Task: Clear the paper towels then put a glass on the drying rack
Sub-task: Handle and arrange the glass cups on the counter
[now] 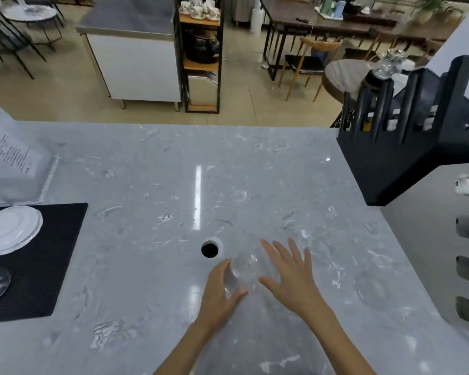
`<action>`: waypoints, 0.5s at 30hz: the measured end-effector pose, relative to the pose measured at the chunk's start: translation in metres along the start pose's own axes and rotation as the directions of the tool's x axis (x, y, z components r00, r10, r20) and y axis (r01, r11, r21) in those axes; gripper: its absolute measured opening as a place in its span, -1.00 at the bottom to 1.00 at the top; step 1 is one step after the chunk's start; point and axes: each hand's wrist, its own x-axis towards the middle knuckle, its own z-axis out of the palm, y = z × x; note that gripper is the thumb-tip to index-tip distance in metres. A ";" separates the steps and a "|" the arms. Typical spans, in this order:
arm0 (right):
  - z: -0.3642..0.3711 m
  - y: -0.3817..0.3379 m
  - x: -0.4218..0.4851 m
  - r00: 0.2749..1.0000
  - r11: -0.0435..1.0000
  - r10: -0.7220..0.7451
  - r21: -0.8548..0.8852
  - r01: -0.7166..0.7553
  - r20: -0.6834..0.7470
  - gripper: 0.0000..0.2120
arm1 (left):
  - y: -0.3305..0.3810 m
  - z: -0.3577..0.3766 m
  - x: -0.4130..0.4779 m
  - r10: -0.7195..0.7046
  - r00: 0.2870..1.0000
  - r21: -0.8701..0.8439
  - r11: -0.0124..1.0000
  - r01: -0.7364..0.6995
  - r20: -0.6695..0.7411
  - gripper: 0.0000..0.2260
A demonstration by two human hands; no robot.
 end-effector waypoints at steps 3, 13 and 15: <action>0.015 0.038 -0.037 0.960 0.971 0.237 0.007 -0.239 -0.146 -0.31 | -0.012 0.008 -0.036 0.018 0.999 0.023 1.000 -0.017 -0.049 -0.35; -0.011 0.101 -0.105 0.828 0.680 0.508 0.701 -0.218 -0.236 -0.37 | -0.004 0.044 -0.056 0.090 0.993 0.358 0.927 -0.113 0.080 -0.28; -0.034 0.098 -0.112 0.814 0.608 0.517 0.783 -0.133 -0.264 -0.38 | 0.002 0.051 -0.053 0.090 0.990 0.411 0.903 -0.126 0.108 -0.25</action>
